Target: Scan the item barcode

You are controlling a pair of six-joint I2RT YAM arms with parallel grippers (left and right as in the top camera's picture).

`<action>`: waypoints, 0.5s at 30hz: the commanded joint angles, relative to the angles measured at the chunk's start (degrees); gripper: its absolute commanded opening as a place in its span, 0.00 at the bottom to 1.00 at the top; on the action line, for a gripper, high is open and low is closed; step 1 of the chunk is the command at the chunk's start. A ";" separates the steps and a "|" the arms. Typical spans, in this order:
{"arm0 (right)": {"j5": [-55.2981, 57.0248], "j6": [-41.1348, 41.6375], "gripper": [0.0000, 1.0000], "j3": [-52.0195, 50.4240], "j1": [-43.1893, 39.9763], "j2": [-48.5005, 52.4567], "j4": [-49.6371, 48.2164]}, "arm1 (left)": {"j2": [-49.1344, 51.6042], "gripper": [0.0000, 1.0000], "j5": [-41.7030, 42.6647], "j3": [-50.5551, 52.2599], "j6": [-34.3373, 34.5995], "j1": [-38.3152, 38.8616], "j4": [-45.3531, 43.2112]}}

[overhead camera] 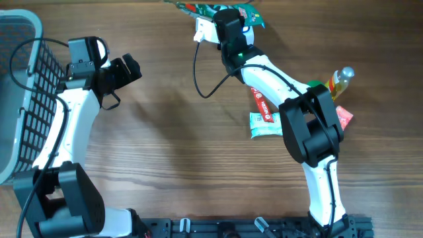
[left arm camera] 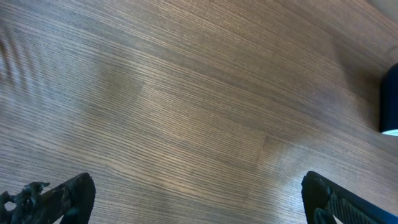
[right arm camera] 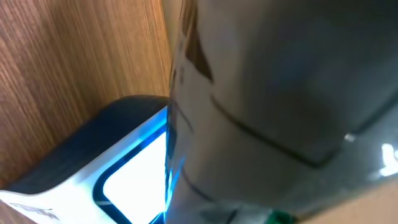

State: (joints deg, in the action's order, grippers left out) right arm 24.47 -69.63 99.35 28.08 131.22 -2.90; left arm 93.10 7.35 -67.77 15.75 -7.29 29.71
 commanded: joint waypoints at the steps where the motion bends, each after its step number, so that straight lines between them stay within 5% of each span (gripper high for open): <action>1: 0.13 4.22 0.04 0.39 0.35 -0.98 0.02 | 0.33 1.00 0.09 0.04 -0.28 -0.09 -0.15; 5: -3.17 13.22 0.04 0.42 0.17 -13.03 3.45 | 0.33 1.00 0.09 0.04 -0.28 -0.07 -0.15; 11: -32.06 53.00 0.04 0.39 0.13 -25.55 41.70 | 0.33 1.00 0.09 0.04 -0.28 -0.09 -0.15; 13: -48.96 58.45 0.04 -0.50 0.13 -24.48 60.41 | 0.33 1.00 0.09 0.04 -0.28 -0.09 -0.15; 15: -49.83 60.96 0.04 -3.61 0.24 -24.48 64.22 | 0.33 1.00 0.09 0.04 -0.28 -0.09 -0.15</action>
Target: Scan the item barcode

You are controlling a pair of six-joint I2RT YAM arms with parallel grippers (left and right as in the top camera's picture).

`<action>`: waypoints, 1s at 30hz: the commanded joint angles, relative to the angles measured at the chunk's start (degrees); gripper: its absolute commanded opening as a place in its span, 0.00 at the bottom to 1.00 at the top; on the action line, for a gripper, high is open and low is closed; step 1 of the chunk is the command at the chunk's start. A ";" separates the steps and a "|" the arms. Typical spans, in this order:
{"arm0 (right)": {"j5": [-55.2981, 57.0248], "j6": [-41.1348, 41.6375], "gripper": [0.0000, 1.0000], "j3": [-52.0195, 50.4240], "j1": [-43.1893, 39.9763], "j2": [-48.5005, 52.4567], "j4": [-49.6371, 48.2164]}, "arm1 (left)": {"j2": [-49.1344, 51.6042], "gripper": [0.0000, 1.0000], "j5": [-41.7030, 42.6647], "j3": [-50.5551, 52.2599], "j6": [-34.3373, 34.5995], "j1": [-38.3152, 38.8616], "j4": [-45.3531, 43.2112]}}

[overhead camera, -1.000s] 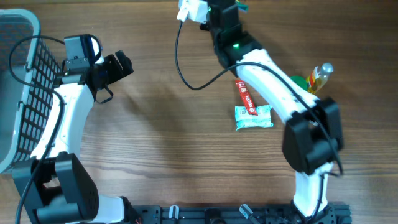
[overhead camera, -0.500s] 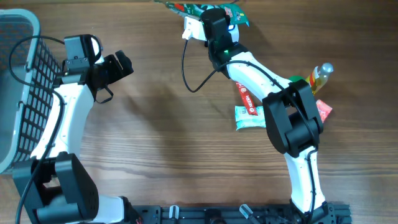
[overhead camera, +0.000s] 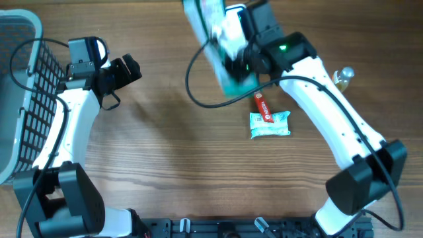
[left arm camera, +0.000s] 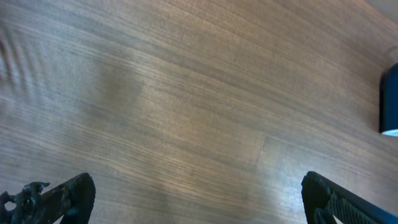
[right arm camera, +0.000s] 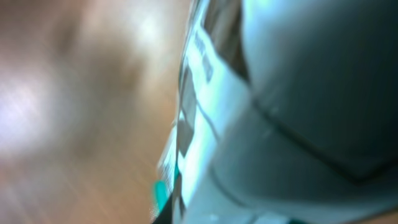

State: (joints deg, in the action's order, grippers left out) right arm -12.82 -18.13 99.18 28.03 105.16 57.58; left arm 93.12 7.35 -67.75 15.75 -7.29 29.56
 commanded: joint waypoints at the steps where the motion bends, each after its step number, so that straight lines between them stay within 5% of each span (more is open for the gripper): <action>1: -11.98 9.79 0.04 -5.70 0.39 1.57 3.74 | 0.31 1.00 0.09 0.02 -0.28 -0.09 0.00; 3: -6.40 15.93 0.10 -11.80 0.39 1.57 -0.94 | 0.31 1.00 0.09 0.02 -0.28 -0.09 0.00; 4: -4.44 17.75 0.55 -12.76 0.37 1.57 -1.90 | 0.31 1.00 0.09 0.02 -0.28 -0.09 0.00; 5: -2.97 18.29 0.90 -12.83 0.22 1.55 -2.40 | 0.31 1.00 0.09 0.02 -0.28 -0.09 -0.02; 6: -1.79 18.29 1.00 -12.83 0.20 1.36 -3.10 | 0.31 1.00 0.09 0.02 -0.28 -0.09 0.00; 19: 1.70 17.25 1.00 -13.44 -0.04 -1.05 -15.34 | 0.31 1.00 0.09 0.02 -0.28 -0.07 0.00; 23: 7.82 7.80 1.00 -13.49 -1.27 -23.50 -16.52 | 0.31 1.00 0.09 0.02 -0.28 -0.07 0.00; 26: 7.91 8.90 1.00 -17.92 -6.43 -38.23 -21.88 | 0.31 1.00 0.09 0.02 -0.28 -0.09 0.00; 30: 6.97 10.64 1.00 -38.95 -17.49 -67.80 -34.47 | 0.31 1.00 0.09 0.02 -0.28 -0.09 0.00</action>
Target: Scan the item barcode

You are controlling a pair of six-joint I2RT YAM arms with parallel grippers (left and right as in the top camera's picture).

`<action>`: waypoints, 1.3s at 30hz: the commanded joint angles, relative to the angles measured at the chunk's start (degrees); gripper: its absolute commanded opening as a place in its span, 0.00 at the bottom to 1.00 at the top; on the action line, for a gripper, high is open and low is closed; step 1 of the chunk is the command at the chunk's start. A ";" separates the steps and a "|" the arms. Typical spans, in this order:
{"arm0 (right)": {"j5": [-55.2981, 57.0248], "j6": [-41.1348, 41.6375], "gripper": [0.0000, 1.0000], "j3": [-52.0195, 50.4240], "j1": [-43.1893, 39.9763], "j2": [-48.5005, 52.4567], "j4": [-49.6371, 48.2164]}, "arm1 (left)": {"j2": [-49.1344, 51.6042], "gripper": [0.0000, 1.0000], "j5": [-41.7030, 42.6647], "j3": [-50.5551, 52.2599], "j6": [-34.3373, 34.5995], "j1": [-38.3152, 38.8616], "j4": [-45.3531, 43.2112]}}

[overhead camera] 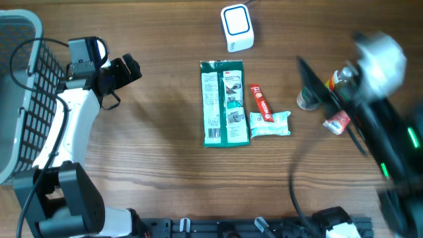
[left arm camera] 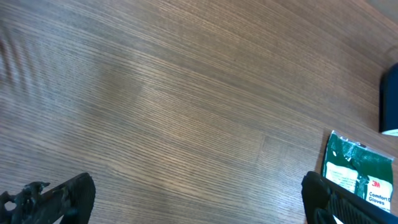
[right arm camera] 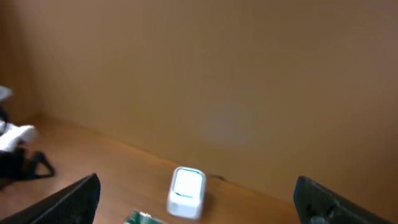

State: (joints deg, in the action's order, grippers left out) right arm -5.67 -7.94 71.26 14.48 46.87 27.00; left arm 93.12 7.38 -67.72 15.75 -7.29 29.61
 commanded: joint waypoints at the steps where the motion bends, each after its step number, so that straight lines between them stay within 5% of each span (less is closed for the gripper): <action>1: -0.33 0.57 1.00 -19.17 -6.75 -19.43 -7.43 | 0.31 1.00 0.07 0.00 -0.28 -0.07 -0.04; 5: -1.92 4.63 1.00 -41.44 -11.17 -40.02 -25.94 | 0.31 1.00 0.07 0.00 -0.28 -0.09 -0.04; 10: -1.84 8.15 1.00 -63.30 -11.45 -46.66 -49.51 | 0.31 1.00 0.07 0.00 -0.28 -0.09 -0.04; 13: -1.81 8.35 1.00 -71.17 -11.45 -46.69 -48.22 | 0.31 1.00 0.07 0.00 -0.28 -0.09 -0.04; 18: -1.18 7.91 1.00 -70.93 -11.45 -46.03 -27.69 | 0.31 1.00 0.07 0.00 -0.28 -0.09 -0.04; 28: -1.18 7.96 1.00 -70.90 -11.45 -44.83 -27.36 | -0.02 1.00 0.07 0.00 -0.28 -0.07 0.48; 31: -1.18 7.98 1.00 -70.90 -11.45 -44.83 -27.36 | -8.52 1.00 0.07 0.00 -0.28 1.55 4.81; 36: -1.18 7.98 1.00 -70.90 -11.45 -44.83 -27.36 | -45.99 1.00 0.07 0.00 -0.28 2.43 7.69; 39: -1.18 7.98 1.00 -70.90 -11.45 -44.83 -27.36 | -59.43 1.00 0.04 0.11 -0.50 2.58 11.13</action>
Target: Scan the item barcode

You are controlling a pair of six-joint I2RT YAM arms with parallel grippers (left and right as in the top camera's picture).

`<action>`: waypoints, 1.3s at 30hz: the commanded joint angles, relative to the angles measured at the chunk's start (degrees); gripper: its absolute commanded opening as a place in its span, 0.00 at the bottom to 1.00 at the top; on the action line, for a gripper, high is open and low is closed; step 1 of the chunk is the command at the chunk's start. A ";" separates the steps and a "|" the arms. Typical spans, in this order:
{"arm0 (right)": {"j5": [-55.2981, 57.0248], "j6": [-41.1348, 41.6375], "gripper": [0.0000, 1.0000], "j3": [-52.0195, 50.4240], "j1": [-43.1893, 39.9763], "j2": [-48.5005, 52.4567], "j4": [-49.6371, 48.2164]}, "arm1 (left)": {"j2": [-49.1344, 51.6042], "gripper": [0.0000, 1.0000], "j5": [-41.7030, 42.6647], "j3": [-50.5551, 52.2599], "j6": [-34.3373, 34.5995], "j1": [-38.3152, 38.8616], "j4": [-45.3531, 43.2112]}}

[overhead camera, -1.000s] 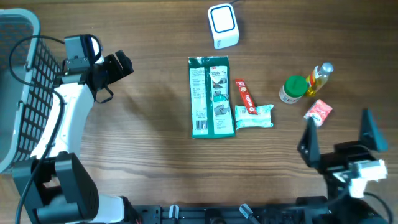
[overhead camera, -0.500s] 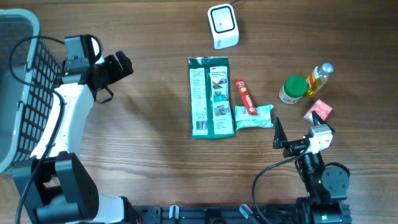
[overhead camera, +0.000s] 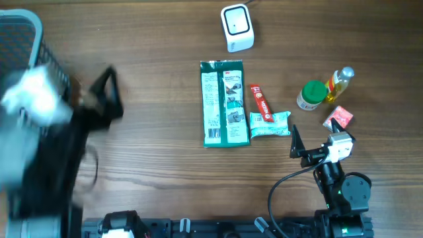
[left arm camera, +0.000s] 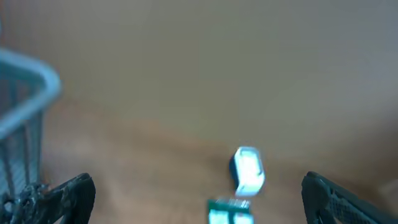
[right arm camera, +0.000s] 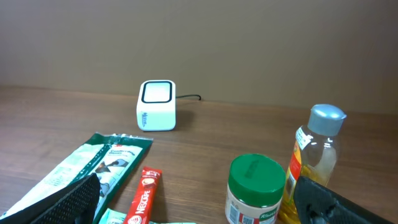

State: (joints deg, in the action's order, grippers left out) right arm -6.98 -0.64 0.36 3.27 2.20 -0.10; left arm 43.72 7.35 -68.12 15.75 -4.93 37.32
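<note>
The white barcode scanner (overhead camera: 236,26) stands at the far edge, also in the right wrist view (right arm camera: 157,104). The green glove package (overhead camera: 225,102) lies flat mid-table, free of both grippers. My right gripper (overhead camera: 305,152) is low at the front right, open and holding nothing (right arm camera: 199,208). My left gripper (overhead camera: 106,96) is a motion blur beside the basket. Its wrist view shows open, empty fingers (left arm camera: 199,208), with the blurred scanner (left arm camera: 249,169) far ahead.
A red Nescafe stick (overhead camera: 260,102) and a teal packet (overhead camera: 269,125) lie right of the package. A green-lidded jar (overhead camera: 310,94), an oil bottle (overhead camera: 338,80) and a small red packet (overhead camera: 337,119) stand further right. The wire basket (overhead camera: 20,39) sits far left.
My right arm, a blur at the right then, now rests folded at the front right. My left arm has left its place by the basket and is blurred. The package has not moved.
My right gripper first held the green package over the scanner at the far edge. Then it had the package nearer the middle. After that the package lay flat beside the red stick with the gripper open and away. Now both arms have pulled back.
</note>
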 commanded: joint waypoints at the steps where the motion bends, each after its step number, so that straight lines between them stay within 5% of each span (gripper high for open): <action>1: 0.13 0.66 1.00 0.00 -0.24 -0.15 -0.26 | -15.17 1.00 0.07 0.79 -0.48 0.22 6.47; 6: 0.13 0.66 1.00 0.00 -0.24 -0.15 -0.26 | -36.41 1.00 0.07 11.67 -0.46 0.66 9.40; 9: 0.13 0.66 1.00 0.00 -0.24 -0.15 -0.26 | -42.07 1.00 0.24 22.18 0.20 1.36 0.94; 12: 0.13 0.68 1.00 0.00 -0.24 -0.15 -0.26 | -43.52 1.00 0.74 34.12 0.20 2.01 -14.01; 16: 0.13 0.68 1.00 0.00 -0.24 -0.15 -0.26 | -43.52 1.00 0.72 53.99 0.20 1.99 -53.33; 18: 0.13 0.68 1.00 0.00 -0.24 -0.15 -0.26 | -43.52 1.00 0.72 62.79 0.46 1.99 -65.00; 20: 0.13 0.68 1.00 0.00 -0.24 -0.15 -0.26 | -43.52 1.00 0.20 67.54 2.75 1.97 -64.15; 27: 0.13 0.68 1.00 0.00 -0.24 -0.15 -0.26 | -43.52 1.00 -6.40 67.80 2.71 1.95 -33.14; 39: 0.13 0.66 1.00 0.00 -0.24 -0.15 -0.26 | -43.39 1.00 -6.38 67.78 2.73 1.95 -32.98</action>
State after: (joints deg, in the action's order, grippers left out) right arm -7.01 -0.64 0.36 3.27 2.31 -0.01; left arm 0.80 1.54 -0.43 18.00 -3.27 3.86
